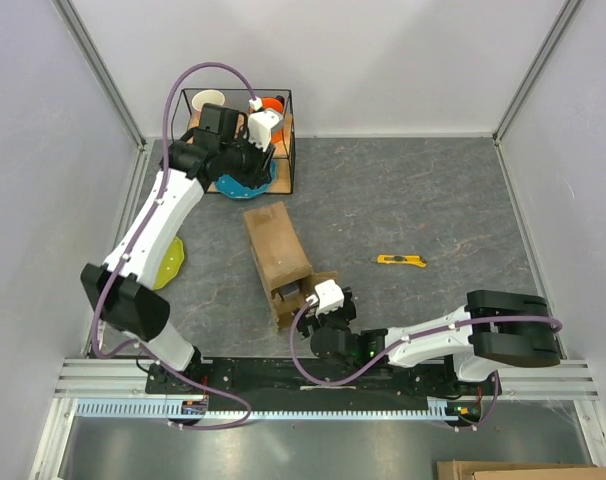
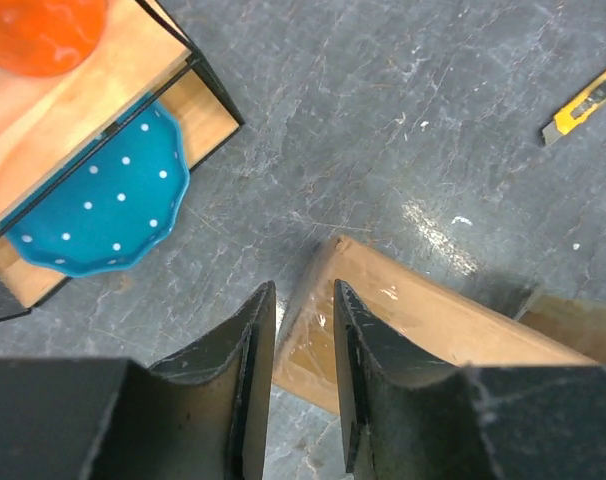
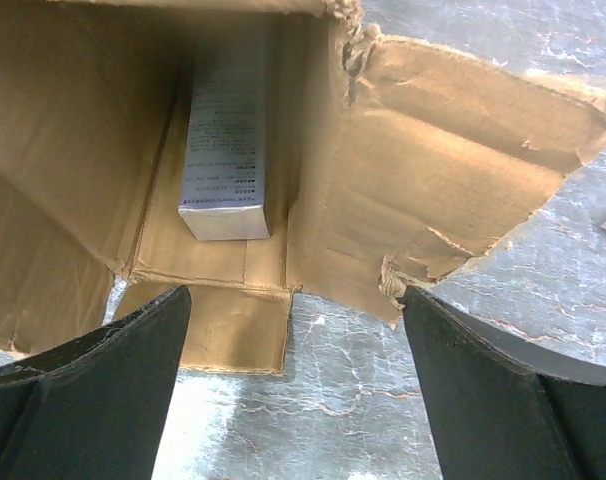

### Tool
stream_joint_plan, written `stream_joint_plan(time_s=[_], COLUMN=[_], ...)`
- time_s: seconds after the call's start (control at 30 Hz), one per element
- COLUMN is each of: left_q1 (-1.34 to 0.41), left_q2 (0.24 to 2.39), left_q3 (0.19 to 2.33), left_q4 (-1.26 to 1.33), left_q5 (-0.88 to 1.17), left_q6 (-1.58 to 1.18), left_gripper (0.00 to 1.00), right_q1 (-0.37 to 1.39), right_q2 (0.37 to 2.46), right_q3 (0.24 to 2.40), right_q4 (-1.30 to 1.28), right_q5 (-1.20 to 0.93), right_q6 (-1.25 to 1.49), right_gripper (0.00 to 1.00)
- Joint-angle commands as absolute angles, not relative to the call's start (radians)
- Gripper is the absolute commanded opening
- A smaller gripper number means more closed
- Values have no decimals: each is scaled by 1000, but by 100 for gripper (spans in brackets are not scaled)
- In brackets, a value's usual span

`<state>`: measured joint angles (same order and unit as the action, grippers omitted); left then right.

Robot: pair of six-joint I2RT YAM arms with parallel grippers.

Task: Unpack the express box
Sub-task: Pick up the product from the express box.

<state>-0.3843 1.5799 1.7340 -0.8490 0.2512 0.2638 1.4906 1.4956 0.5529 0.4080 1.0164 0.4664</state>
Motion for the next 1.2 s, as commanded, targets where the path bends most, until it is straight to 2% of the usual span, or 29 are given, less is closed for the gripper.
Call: stream_joint_plan(time_s=[0.0,0.07,0.27,0.37,0.5,0.8,0.93,1.17], left_q1=[-354,-351,-351,-350,-350,-351,-351,-359], left_q2=[1660,1677,1690,1677,1625,1557,1517,1468], left_q3=[1781,1763,1671,1619,1540,1434,1393,1367], left_q4=[-877,-899,-913,-882,-827,-801,-796,-833], left_q5=[400,435,450,408,384,339,341,337], left_q6=[307,333,374,371,347,295,272,227], left_gripper=[33,30,10,6,4,2,2,2], right_q1=[1499,1499,1499,1505,1520,1554,1555,1554], right_q2=[1539,1557,1572,1548,1488,1286,1296,1357], right_q3=[569,571,574,542,493,336,351,445], right_q4=[535,551,592,606,583,695,718,741], right_q5=[989,980,963,945,923,718,692,696], right_q6=[423,407,394,410,460,477,443,390], right_gripper=[95,96,97,97,95,82,73,64])
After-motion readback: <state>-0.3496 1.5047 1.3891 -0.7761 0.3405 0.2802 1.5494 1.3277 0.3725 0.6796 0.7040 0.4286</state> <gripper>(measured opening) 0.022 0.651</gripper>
